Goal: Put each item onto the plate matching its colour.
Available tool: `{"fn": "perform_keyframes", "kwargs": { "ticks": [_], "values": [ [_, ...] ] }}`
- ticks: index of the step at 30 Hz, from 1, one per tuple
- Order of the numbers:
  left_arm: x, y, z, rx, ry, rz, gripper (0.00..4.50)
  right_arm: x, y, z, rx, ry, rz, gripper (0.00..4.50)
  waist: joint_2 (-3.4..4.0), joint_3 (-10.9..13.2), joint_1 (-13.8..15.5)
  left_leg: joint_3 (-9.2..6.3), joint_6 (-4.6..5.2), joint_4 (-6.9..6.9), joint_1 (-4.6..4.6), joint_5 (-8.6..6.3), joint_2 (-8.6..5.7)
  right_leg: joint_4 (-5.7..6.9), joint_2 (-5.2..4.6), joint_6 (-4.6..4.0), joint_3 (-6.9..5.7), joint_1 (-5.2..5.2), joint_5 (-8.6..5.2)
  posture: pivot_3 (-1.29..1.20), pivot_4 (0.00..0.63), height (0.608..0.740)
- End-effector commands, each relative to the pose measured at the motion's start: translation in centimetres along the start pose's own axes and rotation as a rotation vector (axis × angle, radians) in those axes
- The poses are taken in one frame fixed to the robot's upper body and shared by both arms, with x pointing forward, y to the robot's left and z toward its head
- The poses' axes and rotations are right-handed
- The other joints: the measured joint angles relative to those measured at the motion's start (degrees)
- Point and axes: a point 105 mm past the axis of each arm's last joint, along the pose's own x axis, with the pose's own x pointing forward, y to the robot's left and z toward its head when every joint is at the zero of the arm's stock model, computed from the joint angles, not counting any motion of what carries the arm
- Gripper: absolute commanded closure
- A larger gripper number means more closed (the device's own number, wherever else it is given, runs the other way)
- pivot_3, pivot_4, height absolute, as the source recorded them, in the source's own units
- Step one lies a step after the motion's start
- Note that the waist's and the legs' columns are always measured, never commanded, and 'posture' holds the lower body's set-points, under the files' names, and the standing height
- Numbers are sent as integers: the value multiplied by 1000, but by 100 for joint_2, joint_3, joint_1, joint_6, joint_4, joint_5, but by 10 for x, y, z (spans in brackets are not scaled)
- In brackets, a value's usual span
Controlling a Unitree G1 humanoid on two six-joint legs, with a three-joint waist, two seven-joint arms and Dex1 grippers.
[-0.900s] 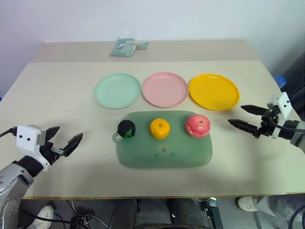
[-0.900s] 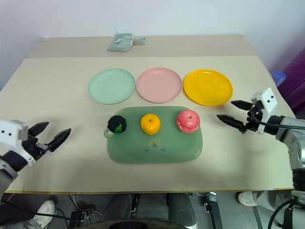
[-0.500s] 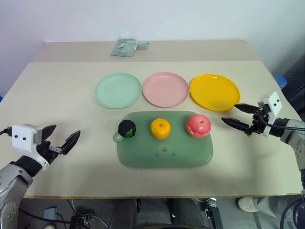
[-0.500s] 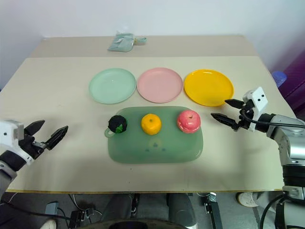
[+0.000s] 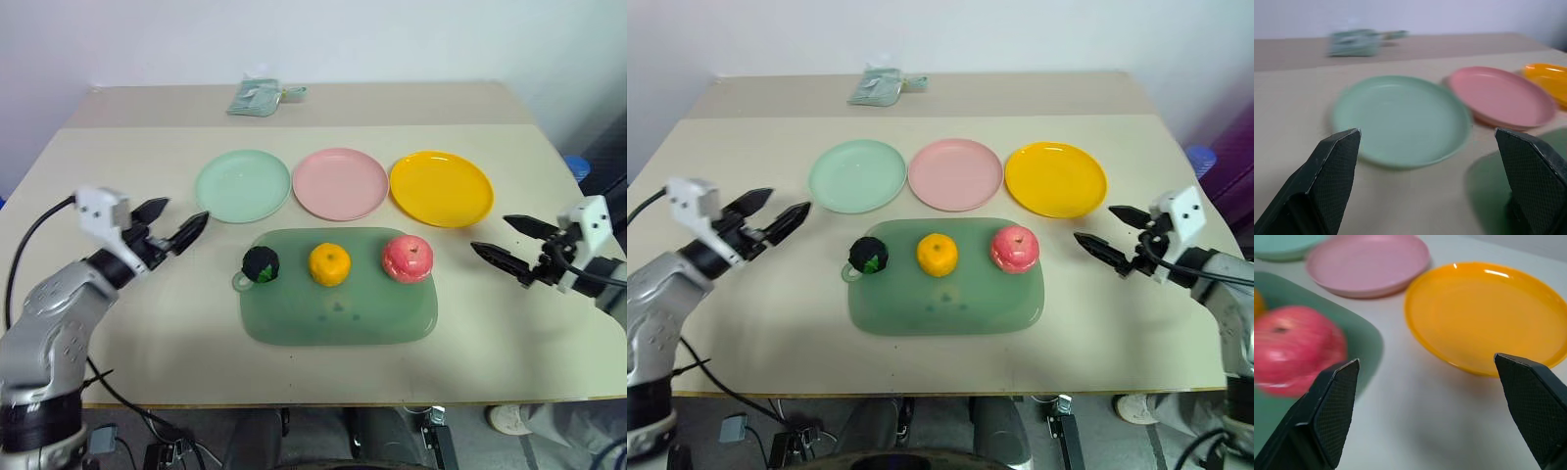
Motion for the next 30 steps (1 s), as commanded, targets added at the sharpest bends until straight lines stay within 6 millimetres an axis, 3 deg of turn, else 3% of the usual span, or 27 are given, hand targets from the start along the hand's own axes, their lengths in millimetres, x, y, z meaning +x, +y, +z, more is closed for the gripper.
{"fn": "perform_keyframes", "kwargs": {
  "ticks": [1,4,7,13,16,19,21,23,27,30],
  "values": [
    [14,-24,4,55,32,-193,0,-8,25,18,-13,-31,88,20,0,0,-15,0,0,0,0,0,0,0,0,0,0,-1,0,0,150,740],
    [16,-43,0,85,74,-342,0,-9,46,16,1,-10,153,20,0,0,-33,1,0,0,1,0,4,1,3,0,2,-1,0,0,150,740],
    [21,-60,-18,174,194,-473,0,-7,67,15,17,-12,207,20,0,1,-8,-1,0,0,2,0,5,1,4,0,2,0,0,0,150,740],
    [30,-55,-49,277,343,-514,0,-11,96,7,28,43,308,20,-1,1,16,0,0,1,1,0,1,0,2,1,2,2,-1,0,150,740],
    [39,-58,-60,283,362,-523,0,-11,98,0,20,68,321,20,-3,2,15,-1,1,1,0,0,-1,-1,3,1,-1,3,-1,0,150,740],
    [45,-55,-57,267,328,-501,874,-10,95,1,3,59,312,0,-6,4,5,-2,1,4,0,0,0,0,2,1,-1,3,-1,0,150,740],
    [45,-51,-57,268,322,-485,1803,-9,93,2,-5,53,308,0,-5,4,-15,-3,1,3,0,0,3,2,6,1,-1,0,-1,0,150,740],
    [48,-44,-44,205,238,-436,2610,-7,91,6,-12,36,305,0,-5,4,-12,-3,1,2,1,0,6,2,7,1,0,0,-1,0,150,740],
    [65,-15,-3,115,18,-243,2610,-2,88,14,-28,4,306,0,-13,6,25,-7,1,10,-1,0,4,3,2,2,-3,2,0,0,150,740],
    [86,25,2,177,28,22,2610,7,86,22,-44,-26,311,0,-14,5,37,-18,1,18,-3,0,-3,4,1,3,-13,9,0,0,150,740]
  ]
}}
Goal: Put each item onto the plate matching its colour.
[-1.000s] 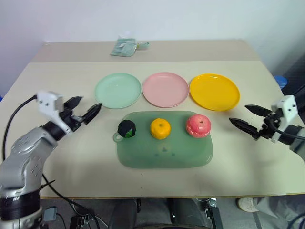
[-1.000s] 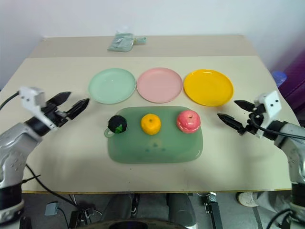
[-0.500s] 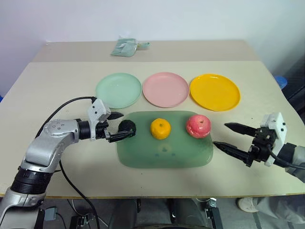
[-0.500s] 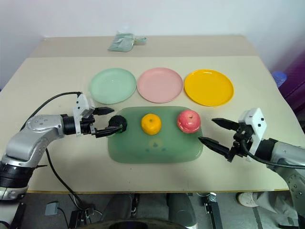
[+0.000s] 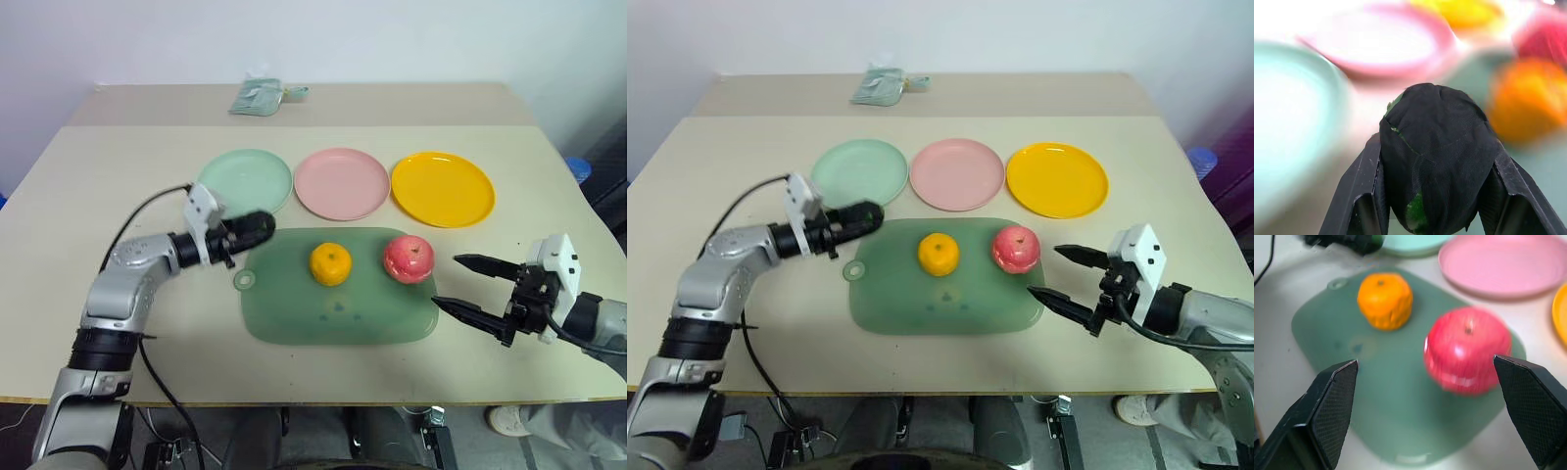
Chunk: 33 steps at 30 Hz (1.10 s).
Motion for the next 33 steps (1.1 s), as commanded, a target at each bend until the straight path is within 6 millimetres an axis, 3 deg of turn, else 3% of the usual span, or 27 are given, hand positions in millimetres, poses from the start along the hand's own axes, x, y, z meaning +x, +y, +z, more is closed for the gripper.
{"fn": "perform_keyframes", "kwargs": {
  "ticks": [1,5,8,11,16,20,23,28,33],
  "values": [
    [5,50,9,68,15,297,2610,6,-4,11,-41,-31,5,0,-1,-1,-11,1,0,0,0,0,-6,0,0,0,0,-1,0,0,150,740],
    [15,76,-1,35,90,450,2610,13,-8,15,-60,-44,9,0,-2,-1,-31,1,2,-3,0,-1,-20,0,-2,2,1,-3,-1,0,150,740],
    [20,81,-3,25,101,475,1520,16,-9,17,-67,-51,4,0,-3,0,-41,4,2,-4,-12,-1,-19,3,-2,3,2,-21,-1,0,150,740],
    [22,81,5,35,48,472,72,21,-10,22,-74,-71,-14,0,-3,0,-33,3,1,-4,-13,0,-17,5,-3,2,2,-23,-1,0,150,740],
    [5,79,33,38,-145,459,72,44,5,32,-45,-107,38,0,-3,-1,-42,2,-3,-3,-13,2,-3,7,-6,2,2,-23,-1,0,150,740],
    [-19,60,38,114,-200,396,72,74,23,37,-94,-113,67,0,0,-2,-80,8,-6,-12,-11,3,3,9,-6,2,12,-30,-1,0,150,740],
    [-38,31,27,153,-158,272,72,92,21,33,-133,-87,34,0,-2,-2,-79,7,-10,-10,-12,5,2,11,-6,1,11,-32,0,0,150,740],
    [-64,-48,-10,124,11,-58,72,97,23,30,-145,-75,74,0,0,-2,-16,8,-8,-14,-12,4,2,5,-17,0,14,-28,-1,0,150,740],
    [-74,-73,-25,79,68,-120,72,103,28,29,-165,-66,107,0,0,-2,-6,-1,-7,-12,-1,4,2,3,-13,-6,6,-9,1,0,150,740]
  ]
}}
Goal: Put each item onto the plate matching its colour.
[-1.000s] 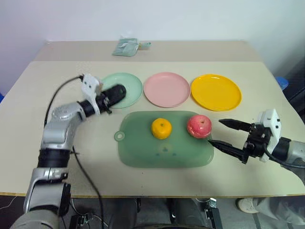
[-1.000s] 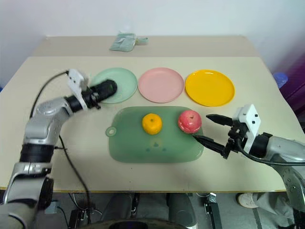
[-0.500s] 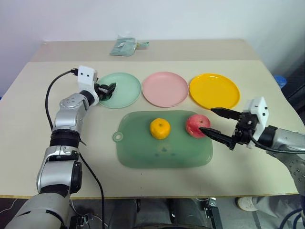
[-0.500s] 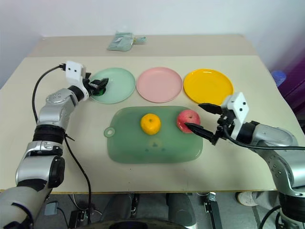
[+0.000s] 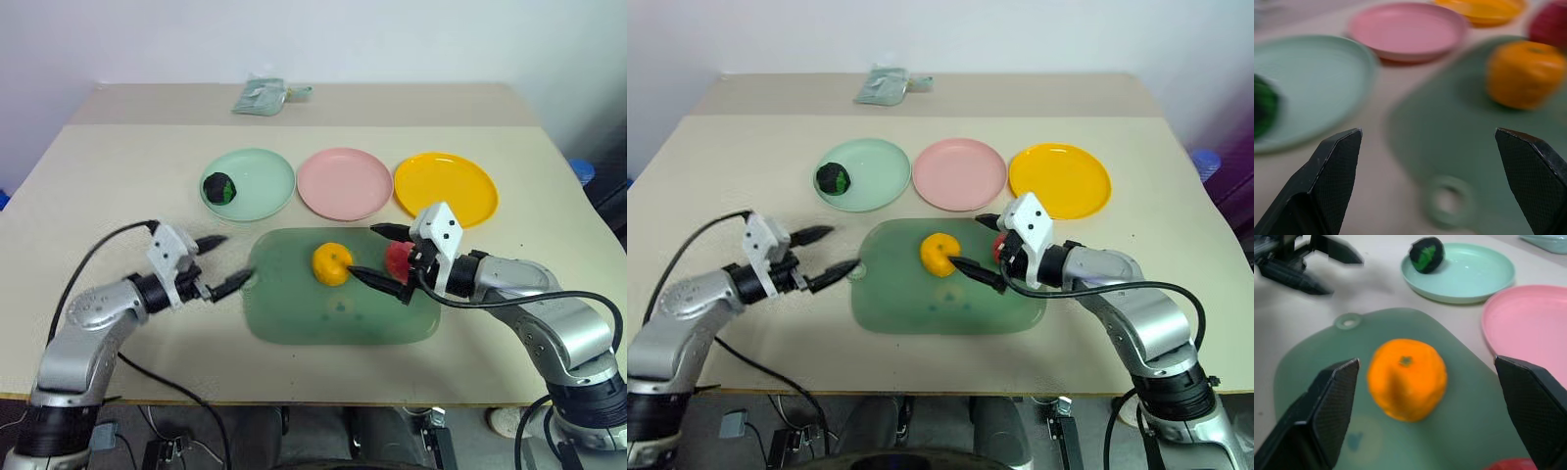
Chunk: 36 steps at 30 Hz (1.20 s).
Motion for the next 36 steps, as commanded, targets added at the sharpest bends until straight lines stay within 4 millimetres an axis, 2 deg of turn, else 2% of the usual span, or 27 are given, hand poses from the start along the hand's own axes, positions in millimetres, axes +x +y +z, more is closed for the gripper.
{"fn": "perform_keyframes", "kwargs": {
  "ticks": [1,4,8,11,16,19,21,22,24,28,30,32,33,36],
  "values": [
    [-2,-10,7,20,-9,-27,72,4,3,11,-47,-34,17,0,1,-1,-39,0,0,0,1,0,0,1,1,0,0,0,0,0,150,740],
    [-3,-16,2,3,5,-46,72,16,9,13,-33,-38,46,0,2,0,-94,4,1,-4,1,-1,3,2,8,0,1,-6,0,0,150,740],
    [-3,-23,4,-3,-6,-83,72,35,18,5,-57,7,59,0,2,0,-83,4,1,-6,1,-1,9,4,15,-2,1,-11,-1,0,150,740],
    [-4,-29,3,3,1,-118,72,46,11,-5,-45,53,15,0,2,0,-52,5,1,-4,0,-1,3,2,7,-2,1,-9,-1,0,150,740],
    [-5,-35,0,-5,-2,-146,72,51,8,-16,-38,99,-4,0,2,0,-61,5,1,-5,-1,-1,1,2,6,-2,0,-10,-1,0,150,740],
    [-6,-37,-2,-9,-10,-152,0,53,3,-16,-40,104,-34,887,2,0,-74,5,1,-6,0,-1,4,3,9,-2,0,-11,-1,0,150,740],
    [-6,-39,-2,-30,-39,-152,0,53,2,-11,-41,89,-38,1734,3,0,-72,5,1,-6,0,-1,4,3,9,-2,0,-12,-1,0,150,740],
    [-6,-40,-3,-36,-45,-152,0,53,1,-6,-44,72,-43,1907,3,0,-72,5,1,-6,0,-1,4,3,9,-2,0,-11,-1,0,150,740],
    [-7,-40,-7,-39,-46,-151,0,50,-5,6,-36,32,-71,1929,3,0,-71,5,1,-6,-1,-1,4,2,7,-2,1,-12,-1,0,150,740],
    [-8,-41,-17,-45,-42,-148,0,37,-37,33,20,-58,-190,1929,5,1,-69,5,1,-6,-1,-1,4,3,8,-2,1,-12,0,0,150,740],
    [-9,-41,-23,-48,-40,-150,0,25,-76,40,39,-62,-365,1929,5,1,-71,6,1,-6,-1,-1,3,2,7,-2,1,-12,0,0,150,740],
    [-9,-42,-28,-49,-38,-153,0,8,-120,34,89,-24,-566,1929,5,1,-60,8,1,-6,-1,-1,2,2,6,-2,1,-12,0,0,150,740],
    [-9,-42,-31,-49,-39,-157,0,-1,-143,23,100,29,-663,1929,4,0,-54,7,1,-6,-1,-1,0,2,5,-3,0,-11,0,0,150,740],
    [-6,-44,-35,-45,-42,-166,0,-16,-179,1,115,101,-791,1929,4,0,-44,10,2,-9,-1,-1,-3,-1,2,-4,-1,-12,0,0,150,740]
  ]
}}
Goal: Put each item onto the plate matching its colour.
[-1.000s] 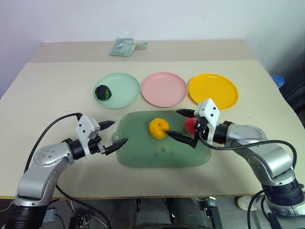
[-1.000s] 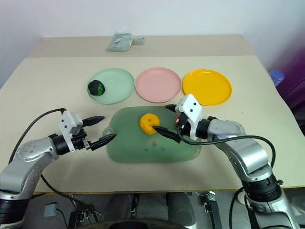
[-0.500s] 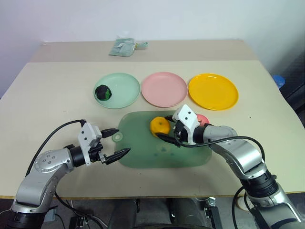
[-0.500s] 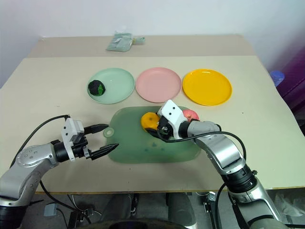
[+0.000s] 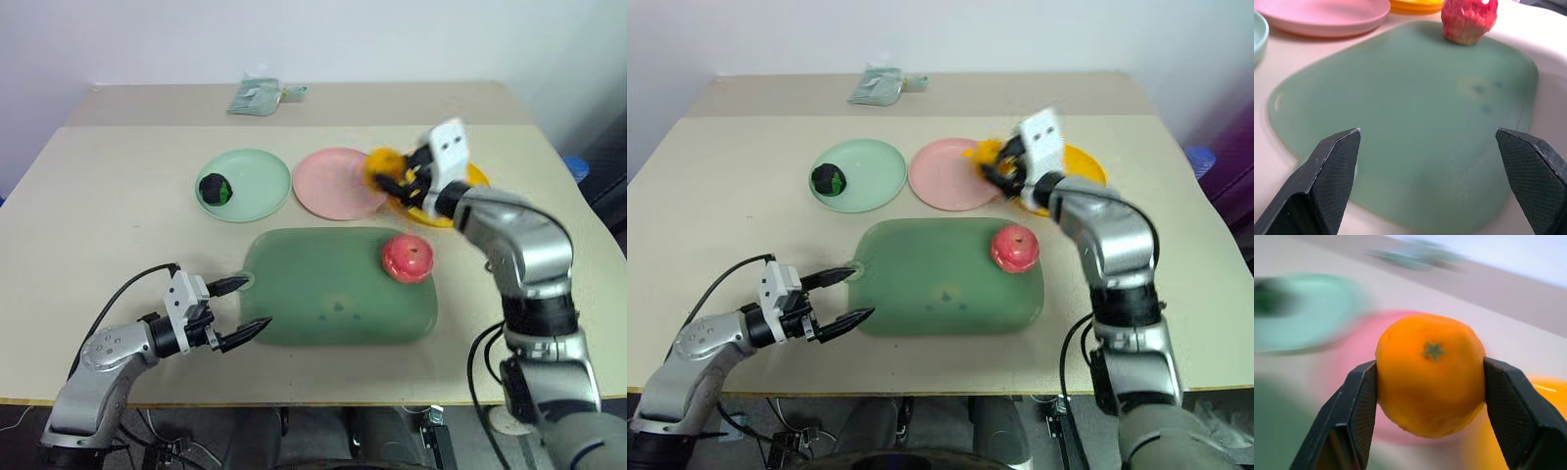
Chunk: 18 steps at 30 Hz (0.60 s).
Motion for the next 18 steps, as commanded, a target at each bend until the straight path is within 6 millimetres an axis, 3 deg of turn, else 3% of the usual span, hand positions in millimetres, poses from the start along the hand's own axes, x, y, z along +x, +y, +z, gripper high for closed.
{"fn": "perform_keyframes", "kwargs": {
  "ticks": [1,3,4,6,9,11,15,18],
  "values": [
    [4,-3,1,39,-19,-23,0,9,-45,-17,5,37,-165,1929,1,0,-12,4,1,-2,-1,0,0,-1,0,0,1,-2,0,0,150,740],
    [6,-3,-1,47,-16,-25,0,14,-56,-20,3,37,-196,1929,7,4,-47,14,1,-7,-3,0,1,0,1,0,7,-11,0,0,150,740],
    [6,-3,-1,52,-15,-25,0,15,-57,-20,1,32,-189,895,9,5,-63,21,1,-7,-6,0,1,2,2,1,9,-15,0,0,150,740],
    [7,-1,2,59,-21,-16,0,14,-52,-8,-33,-25,-134,30,11,7,-116,29,1,-11,-7,0,6,7,8,1,20,-26,1,0,150,740],
    [8,-1,8,63,-30,-8,0,-4,-27,15,-105,-167,63,30,13,7,-175,27,2,-13,-8,0,10,9,9,1,21,-27,1,0,150,740],
    [9,-3,11,64,-32,-9,0,-29,-6,21,-121,-230,245,30,13,6,-173,22,5,-13,-8,-2,11,7,9,2,20,-23,1,0,150,740],
    [10,-7,15,62,-28,-18,0,-78,26,-8,-140,-125,547,30,11,5,-64,4,11,-10,-6,-6,9,-10,4,3,7,-2,0,0,150,740],
    [15,-5,19,68,-29,-35,0,-93,36,-54,-211,61,614,30,11,4,-14,8,12,-1,2,-6,8,-9,3,3,7,9,0,0,150,740]
  ]
}}
